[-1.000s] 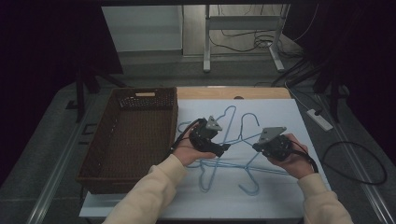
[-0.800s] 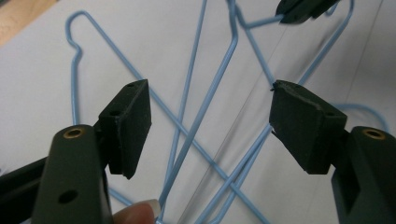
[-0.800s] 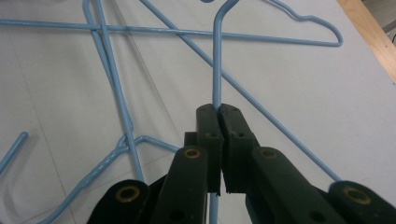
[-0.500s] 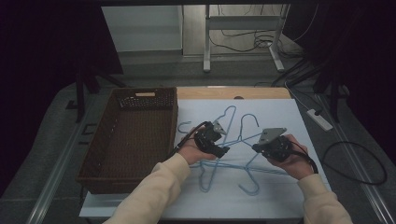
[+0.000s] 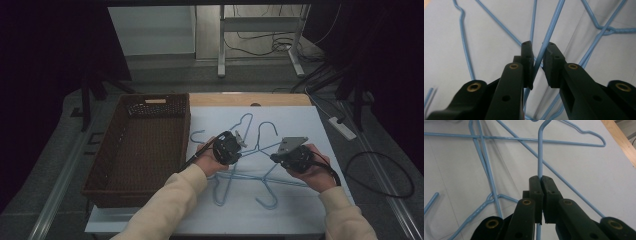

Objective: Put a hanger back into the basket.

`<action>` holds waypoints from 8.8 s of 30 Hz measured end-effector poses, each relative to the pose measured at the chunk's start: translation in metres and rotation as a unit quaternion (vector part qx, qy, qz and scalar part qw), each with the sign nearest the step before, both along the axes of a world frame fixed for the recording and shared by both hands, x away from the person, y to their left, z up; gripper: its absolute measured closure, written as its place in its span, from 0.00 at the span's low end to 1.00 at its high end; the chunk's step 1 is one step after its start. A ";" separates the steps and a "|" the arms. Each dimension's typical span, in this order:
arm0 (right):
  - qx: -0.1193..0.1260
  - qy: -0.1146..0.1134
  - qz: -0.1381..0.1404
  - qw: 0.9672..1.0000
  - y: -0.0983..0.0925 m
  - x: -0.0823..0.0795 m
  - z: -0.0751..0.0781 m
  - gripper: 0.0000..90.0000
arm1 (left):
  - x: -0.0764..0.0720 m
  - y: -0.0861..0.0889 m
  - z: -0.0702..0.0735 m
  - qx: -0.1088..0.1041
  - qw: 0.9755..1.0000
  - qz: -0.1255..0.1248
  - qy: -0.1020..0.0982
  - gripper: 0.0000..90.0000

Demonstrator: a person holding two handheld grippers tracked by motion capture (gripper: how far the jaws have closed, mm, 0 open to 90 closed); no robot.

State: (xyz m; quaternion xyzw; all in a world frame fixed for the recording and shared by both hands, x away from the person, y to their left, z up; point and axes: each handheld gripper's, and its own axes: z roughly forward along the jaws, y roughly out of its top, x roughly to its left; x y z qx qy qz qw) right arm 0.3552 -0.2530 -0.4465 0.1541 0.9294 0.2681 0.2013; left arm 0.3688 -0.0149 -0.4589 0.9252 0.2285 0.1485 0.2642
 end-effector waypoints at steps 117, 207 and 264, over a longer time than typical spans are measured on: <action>0.239 0.017 -0.150 0.959 -0.058 -0.049 -0.038 0.35 | -0.096 0.316 0.080 -0.214 0.936 0.262 -0.094 0.97; 0.222 0.027 -0.145 0.964 -0.056 -0.047 -0.043 0.35 | -0.085 0.272 0.048 -0.178 0.955 0.227 -0.063 0.37; 0.231 0.031 -0.170 0.958 -0.049 -0.049 -0.038 0.34 | -0.136 0.205 0.023 -0.253 0.958 0.126 -0.050 0.36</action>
